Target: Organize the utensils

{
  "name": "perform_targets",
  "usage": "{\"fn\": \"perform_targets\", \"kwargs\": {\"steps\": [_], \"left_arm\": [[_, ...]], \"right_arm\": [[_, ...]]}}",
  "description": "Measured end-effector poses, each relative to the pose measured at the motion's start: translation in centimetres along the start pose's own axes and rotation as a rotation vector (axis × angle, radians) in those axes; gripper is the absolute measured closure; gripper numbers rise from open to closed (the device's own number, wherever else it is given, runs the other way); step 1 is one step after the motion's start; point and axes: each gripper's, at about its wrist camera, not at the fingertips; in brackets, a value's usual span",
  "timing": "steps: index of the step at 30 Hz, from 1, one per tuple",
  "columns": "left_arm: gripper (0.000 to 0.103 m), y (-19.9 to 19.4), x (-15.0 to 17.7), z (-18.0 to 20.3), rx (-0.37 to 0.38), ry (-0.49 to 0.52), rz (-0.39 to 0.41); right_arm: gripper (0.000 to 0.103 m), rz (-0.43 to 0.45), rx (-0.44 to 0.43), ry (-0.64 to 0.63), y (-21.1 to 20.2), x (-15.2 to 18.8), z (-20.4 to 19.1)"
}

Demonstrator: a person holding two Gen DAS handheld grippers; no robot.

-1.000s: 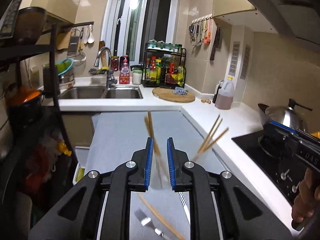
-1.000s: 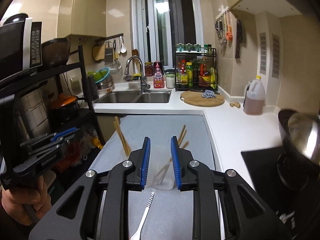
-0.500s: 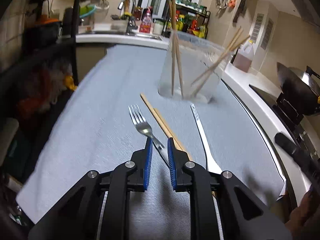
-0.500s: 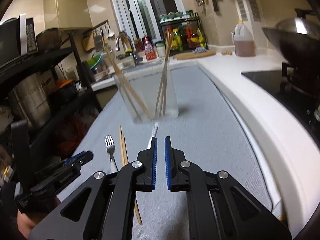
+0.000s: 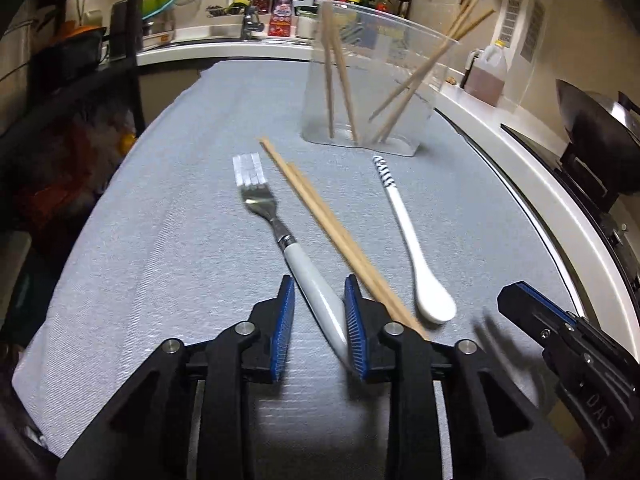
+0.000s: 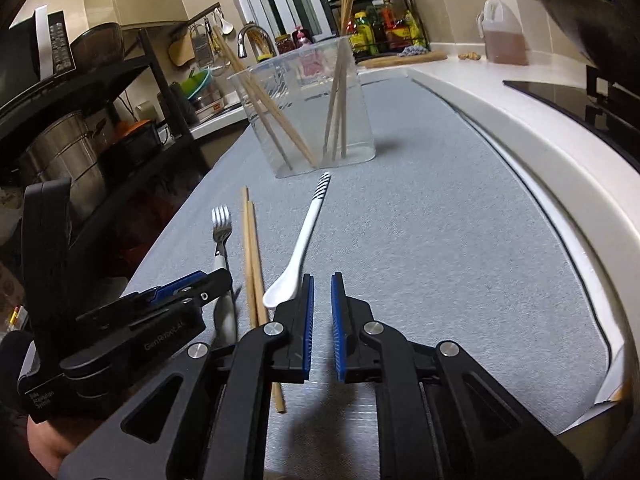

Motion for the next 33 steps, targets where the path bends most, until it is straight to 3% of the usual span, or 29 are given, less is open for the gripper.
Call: {"fn": "perform_targets", "kwargs": {"steps": [4, 18, 23, 27, 33], "left_arm": [[0.085, -1.0, 0.9, -1.2, -0.025, 0.001, 0.006], [0.085, -1.4, 2.0, -2.5, -0.002, -0.028, 0.01], [0.085, -1.3, 1.9, -2.4, 0.002, -0.029, 0.011], [0.085, -1.3, 2.0, -2.5, -0.001, -0.025, 0.011], [0.085, -1.3, 1.9, -2.4, -0.003, -0.02, 0.015]], "right_arm": [[0.078, -0.04, -0.011, 0.006, 1.0, -0.4, -0.9], [0.077, -0.127, 0.074, 0.006, 4.3, -0.3, -2.3], [0.092, -0.137, 0.068, 0.001, 4.2, -0.3, -2.2], [0.095, -0.138, 0.057, 0.041, 3.9, -0.3, -1.2], [0.095, -0.094, 0.116, 0.056, 2.6, -0.6, 0.5]]}}
Point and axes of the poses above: each gripper's, at about its wrist camera, not at the fingertips, and y roughly the way its jaws point, z to its right, x to its underside, and after that the axes turned 10 degrees about y, right-handed
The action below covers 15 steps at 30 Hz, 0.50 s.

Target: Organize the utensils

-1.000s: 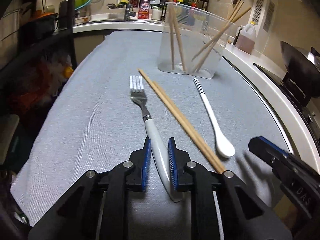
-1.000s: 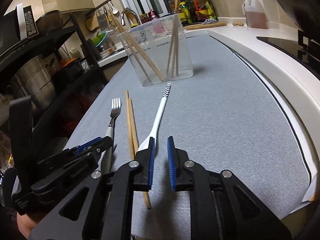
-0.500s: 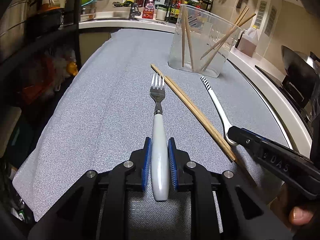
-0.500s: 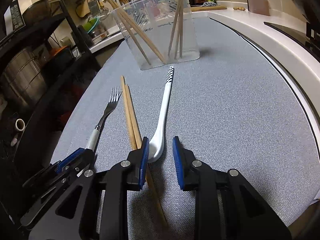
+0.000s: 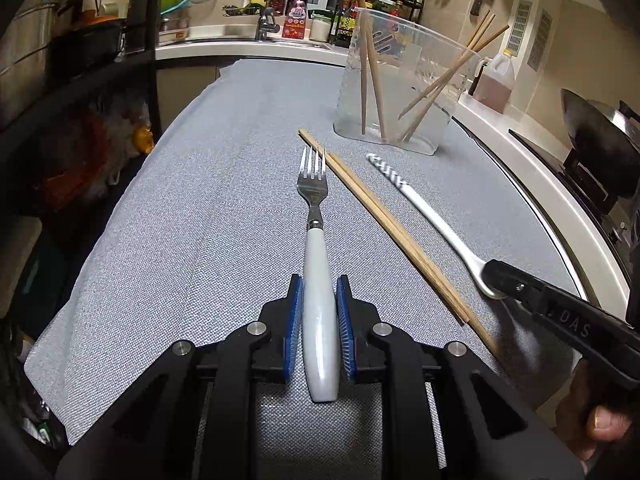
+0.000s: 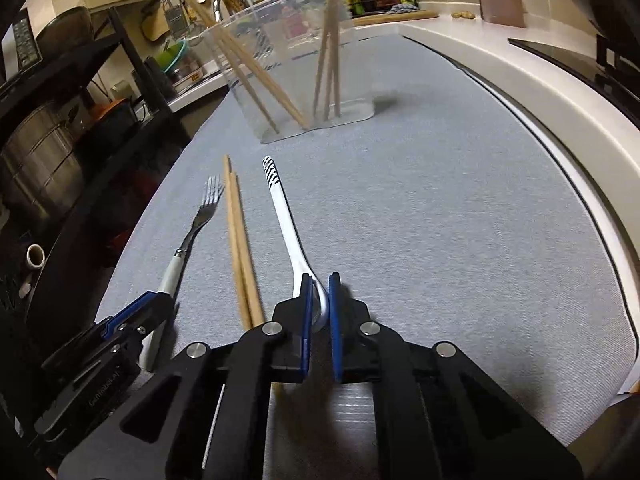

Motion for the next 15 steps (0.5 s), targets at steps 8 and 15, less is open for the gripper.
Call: {"fn": "perform_targets", "kwargs": {"steps": [8, 15], "left_arm": [[0.085, 0.4, -0.1, 0.5, 0.03, 0.038, 0.023], [0.085, 0.4, -0.1, 0.5, 0.032, 0.037, 0.028]], "right_arm": [[0.084, 0.1, 0.126, 0.049, -1.7, -0.7, 3.4], [0.071, 0.207, 0.028, -0.167, -4.3, 1.8, 0.4]]}}
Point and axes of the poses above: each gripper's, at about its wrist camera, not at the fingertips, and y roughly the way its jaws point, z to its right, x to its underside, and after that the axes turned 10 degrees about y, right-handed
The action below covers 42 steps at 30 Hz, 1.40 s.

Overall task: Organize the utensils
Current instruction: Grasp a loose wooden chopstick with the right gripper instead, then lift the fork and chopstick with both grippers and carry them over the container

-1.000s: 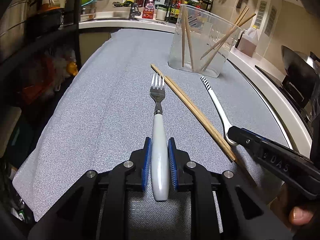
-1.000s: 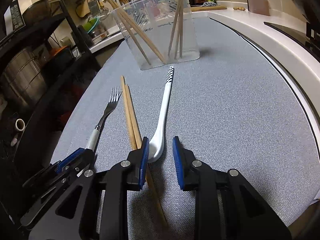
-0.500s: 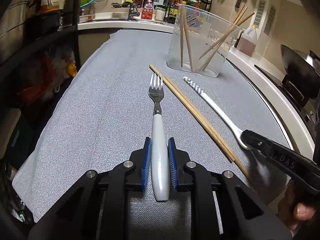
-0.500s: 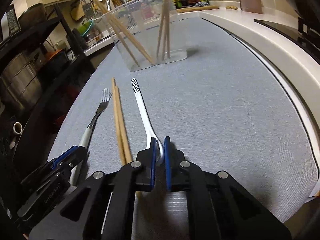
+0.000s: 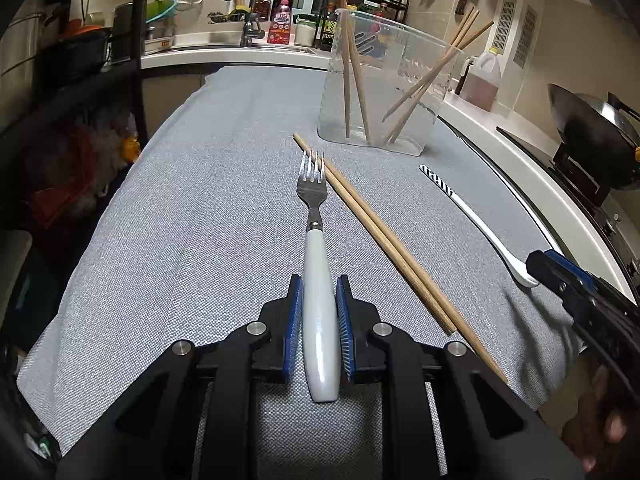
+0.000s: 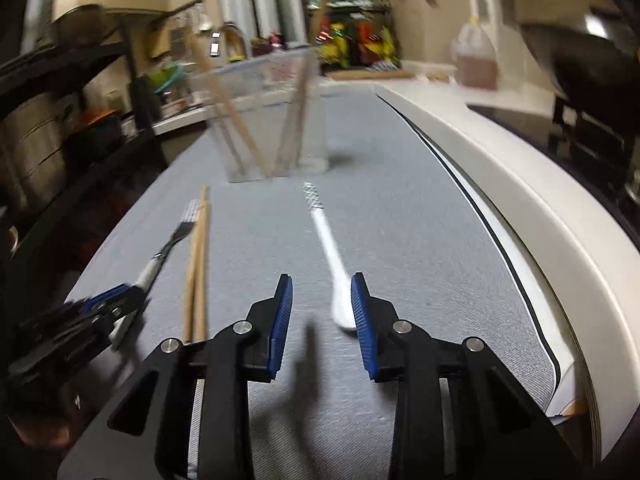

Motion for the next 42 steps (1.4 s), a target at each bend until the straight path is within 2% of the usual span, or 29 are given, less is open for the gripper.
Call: {"fn": "perform_targets", "kwargs": {"steps": [4, 9, 12, 13, 14, 16, 22, 26, 42], "left_arm": [[0.085, 0.0, 0.1, 0.0, -0.001, 0.002, 0.004], [0.085, -0.1, 0.2, 0.1, -0.004, 0.009, 0.006], [0.085, -0.2, 0.2, 0.0, -0.002, 0.006, 0.008], [0.085, -0.2, 0.2, 0.0, -0.002, 0.006, 0.009], [0.085, -0.2, 0.2, 0.0, -0.003, 0.007, 0.009], [0.085, -0.2, 0.3, 0.1, -0.004, 0.009, 0.011], [0.085, -0.3, 0.4, 0.2, -0.014, 0.02, 0.013], [0.085, -0.5, 0.4, 0.3, -0.021, 0.026, 0.014], [0.085, -0.8, 1.0, 1.4, -0.08, 0.086, 0.033]], "right_arm": [[0.071, -0.037, -0.095, -0.066, 0.0, 1.5, -2.1], [0.074, -0.094, -0.122, -0.123, 1.0, 3.0, -3.7], [0.08, -0.115, -0.124, -0.144, 1.3, 3.6, -4.1], [0.086, -0.111, -0.119, -0.147, 1.3, 3.6, -4.1], [0.097, -0.111, -0.113, -0.149, 1.3, 3.5, -4.1], [0.097, -0.107, -0.11, -0.13, 1.3, 3.3, -3.8], [0.097, -0.055, 0.006, -0.068, 1.0, 2.8, -2.1], [0.097, -0.051, 0.048, -0.042, 1.1, 2.6, -1.0], [0.095, -0.045, 0.032, -0.025, 1.3, 2.5, -0.3]]}}
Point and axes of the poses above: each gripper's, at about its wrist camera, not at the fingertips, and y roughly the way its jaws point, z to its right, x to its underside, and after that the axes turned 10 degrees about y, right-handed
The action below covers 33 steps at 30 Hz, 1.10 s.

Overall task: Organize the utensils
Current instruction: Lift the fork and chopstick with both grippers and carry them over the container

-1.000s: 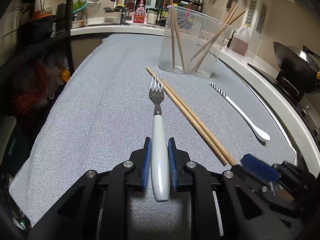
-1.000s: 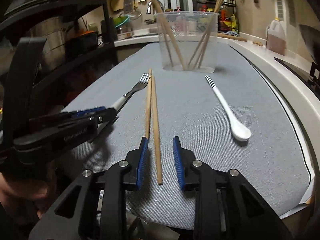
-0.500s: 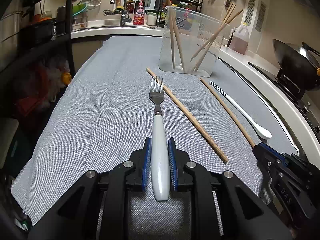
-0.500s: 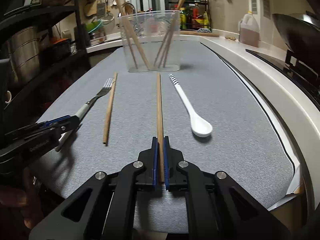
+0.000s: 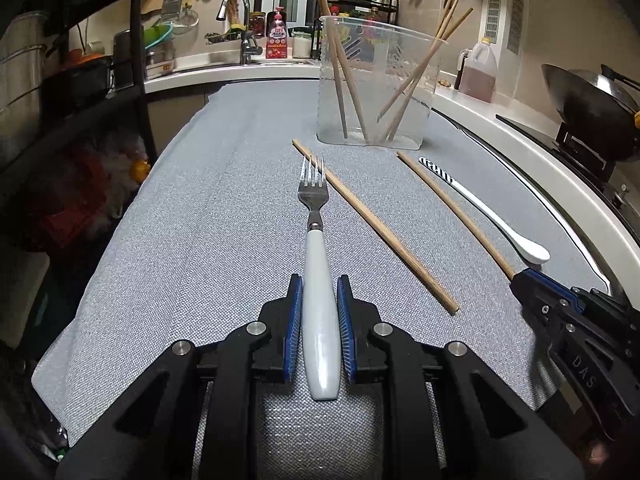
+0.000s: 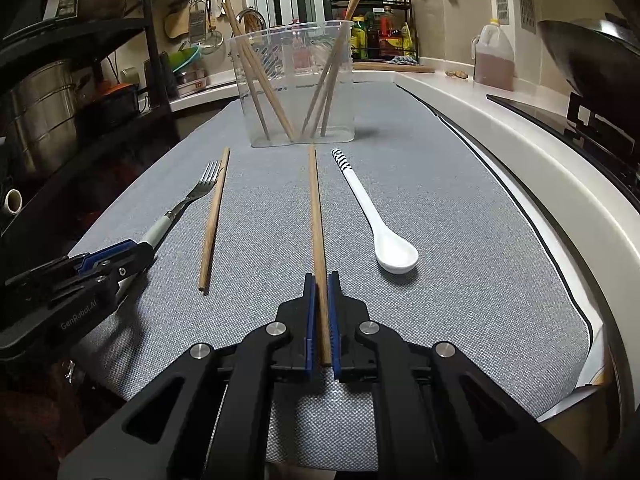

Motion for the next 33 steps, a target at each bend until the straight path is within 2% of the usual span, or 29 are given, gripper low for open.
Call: {"fn": "perform_targets", "kwargs": {"steps": [13, 19, 26, 33], "left_arm": [[0.085, -0.4, -0.1, 0.2, -0.004, 0.007, 0.007], [0.085, -2.2, -0.9, 0.3, -0.018, 0.015, 0.063], [0.086, -4.9, -2.1, 0.1, -0.037, 0.034, 0.165], [0.086, -6.2, -3.2, -0.1, -0.035, 0.028, 0.217]], "right_arm": [[0.097, -0.014, -0.007, 0.0, -0.2, -0.5, -0.2], [0.097, 0.035, -0.017, -0.012, -2.3, -1.6, -0.6], [0.097, 0.109, -0.042, -0.032, -5.7, -3.6, -1.5], [0.098, 0.164, -0.053, -0.04, -7.7, -5.7, -1.8]]}}
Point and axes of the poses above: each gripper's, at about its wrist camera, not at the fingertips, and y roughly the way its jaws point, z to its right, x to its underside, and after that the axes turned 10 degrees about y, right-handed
